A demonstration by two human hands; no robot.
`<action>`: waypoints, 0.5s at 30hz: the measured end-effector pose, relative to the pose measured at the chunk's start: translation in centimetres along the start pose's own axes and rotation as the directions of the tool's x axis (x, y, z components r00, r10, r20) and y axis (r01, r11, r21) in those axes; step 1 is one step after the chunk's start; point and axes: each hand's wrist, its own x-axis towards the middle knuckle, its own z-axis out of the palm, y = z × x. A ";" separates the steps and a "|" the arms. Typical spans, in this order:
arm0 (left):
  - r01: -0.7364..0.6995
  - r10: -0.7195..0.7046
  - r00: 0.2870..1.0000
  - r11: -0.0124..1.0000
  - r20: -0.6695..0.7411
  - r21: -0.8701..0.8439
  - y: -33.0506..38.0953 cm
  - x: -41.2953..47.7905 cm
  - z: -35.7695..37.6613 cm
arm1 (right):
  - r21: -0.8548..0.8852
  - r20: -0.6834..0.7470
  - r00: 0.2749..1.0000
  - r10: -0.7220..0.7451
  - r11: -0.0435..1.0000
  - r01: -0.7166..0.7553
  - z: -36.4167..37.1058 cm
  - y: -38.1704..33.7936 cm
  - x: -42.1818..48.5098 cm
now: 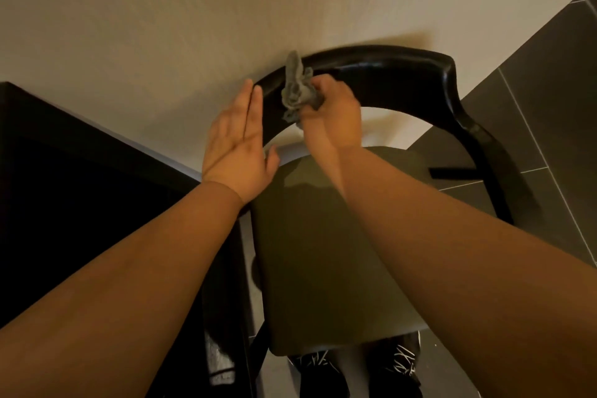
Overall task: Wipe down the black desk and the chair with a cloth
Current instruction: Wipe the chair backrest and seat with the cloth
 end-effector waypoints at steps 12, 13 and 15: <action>-0.325 0.324 0.945 0.933 0.032 0.157 3.5 7.9 -3.1 | -0.022 -0.408 0.871 0.274 0.951 -0.310 -13.8 4.5 0.5; -0.349 0.348 0.937 0.920 0.041 0.178 3.4 8.3 -3.0 | -0.033 -0.387 0.884 0.261 0.955 -0.296 -13.1 4.6 0.7; -0.365 0.364 0.930 0.901 0.049 0.233 2.9 8.8 -2.8 | -0.069 -0.319 0.925 0.206 0.968 -0.240 -11.0 3.9 1.8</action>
